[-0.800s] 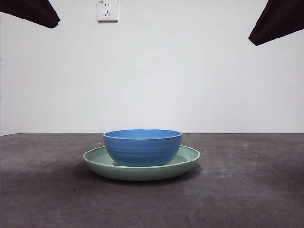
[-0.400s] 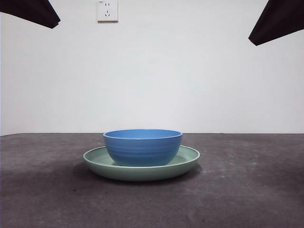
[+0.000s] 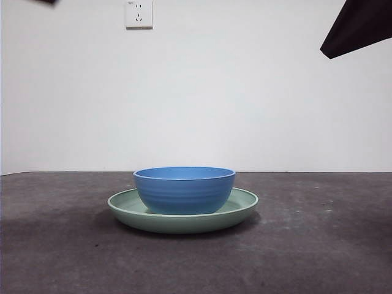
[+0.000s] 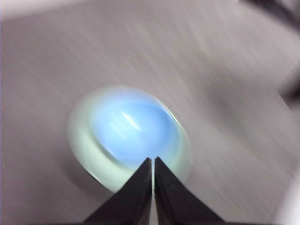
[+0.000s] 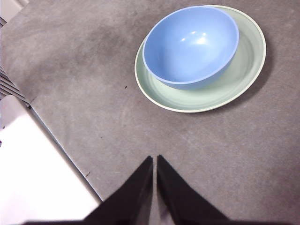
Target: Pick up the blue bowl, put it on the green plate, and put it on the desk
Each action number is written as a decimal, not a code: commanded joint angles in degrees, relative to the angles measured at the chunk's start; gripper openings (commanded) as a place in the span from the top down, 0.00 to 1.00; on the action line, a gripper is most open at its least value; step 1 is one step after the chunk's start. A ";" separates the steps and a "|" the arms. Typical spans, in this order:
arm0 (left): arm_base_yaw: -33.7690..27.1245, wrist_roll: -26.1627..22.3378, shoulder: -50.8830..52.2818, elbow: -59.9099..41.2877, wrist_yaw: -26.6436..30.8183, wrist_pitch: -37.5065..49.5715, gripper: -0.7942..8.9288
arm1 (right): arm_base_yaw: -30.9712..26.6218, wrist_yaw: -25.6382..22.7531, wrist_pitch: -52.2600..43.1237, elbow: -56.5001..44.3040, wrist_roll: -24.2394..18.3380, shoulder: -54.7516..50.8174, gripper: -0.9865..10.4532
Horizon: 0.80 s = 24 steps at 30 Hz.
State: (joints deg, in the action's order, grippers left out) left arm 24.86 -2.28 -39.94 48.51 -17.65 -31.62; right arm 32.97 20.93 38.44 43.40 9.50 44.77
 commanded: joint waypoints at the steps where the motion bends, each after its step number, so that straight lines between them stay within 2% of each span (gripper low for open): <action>1: -4.52 -1.95 4.26 -1.55 4.55 8.92 0.91 | 0.44 0.02 -0.87 0.46 0.52 0.42 0.91; 5: -12.44 -2.25 12.22 -7.56 9.42 19.71 0.91 | 0.44 0.02 -1.20 0.46 0.52 0.42 0.91; 9: -17.22 -2.89 19.21 -15.23 14.56 25.38 0.91 | 0.44 0.02 -1.18 0.46 0.52 0.42 0.91; 12: -19.17 -3.13 23.96 -21.46 16.68 27.06 0.91 | 0.44 0.02 -1.18 0.46 0.52 0.42 0.91; 24: -21.16 -2.19 37.27 -40.74 16.68 26.86 0.91 | 0.44 0.02 -1.18 0.46 0.52 0.42 0.91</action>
State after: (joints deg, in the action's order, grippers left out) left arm 3.86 -4.80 -3.16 8.29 -1.23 -5.45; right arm 32.97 20.93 37.87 43.40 9.48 44.77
